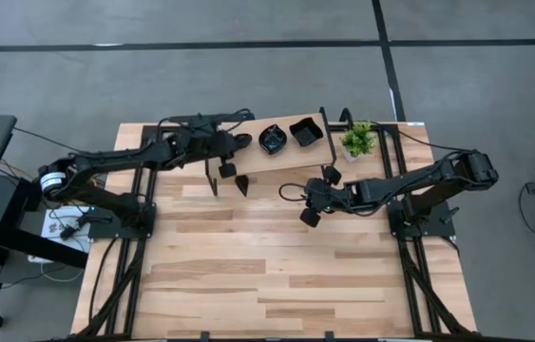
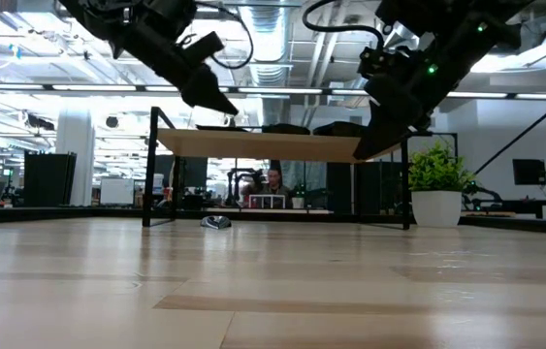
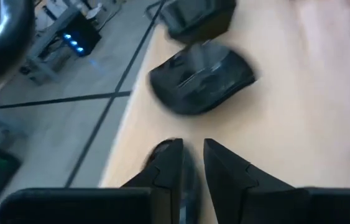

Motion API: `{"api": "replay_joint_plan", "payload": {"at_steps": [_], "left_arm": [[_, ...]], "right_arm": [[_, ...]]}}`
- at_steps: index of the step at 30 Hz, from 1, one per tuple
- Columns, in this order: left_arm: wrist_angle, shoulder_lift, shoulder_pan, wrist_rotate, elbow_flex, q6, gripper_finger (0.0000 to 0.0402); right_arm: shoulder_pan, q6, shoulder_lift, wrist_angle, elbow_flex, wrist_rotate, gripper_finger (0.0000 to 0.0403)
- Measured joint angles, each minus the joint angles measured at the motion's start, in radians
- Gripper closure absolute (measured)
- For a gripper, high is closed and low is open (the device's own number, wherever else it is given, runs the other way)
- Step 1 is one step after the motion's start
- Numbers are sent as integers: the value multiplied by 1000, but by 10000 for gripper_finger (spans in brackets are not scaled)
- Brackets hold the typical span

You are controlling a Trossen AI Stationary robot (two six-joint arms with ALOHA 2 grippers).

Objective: Pick & Place Mini shaped plates
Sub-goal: Stack the black drop shaped plate on the black drop shaped plate on the shelf

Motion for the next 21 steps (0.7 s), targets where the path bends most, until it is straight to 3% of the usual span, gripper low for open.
{"api": "replay_joint_plan", "payload": {"at_steps": [15,21], "left_arm": [[65,-2,-73,-82,0,-388,336],[90,-105,-103,-82,0,-421,336]], "right_arm": [[8,-6,0,-3,26,4,280],[24,-192,0,-7,159,10,280]]}}
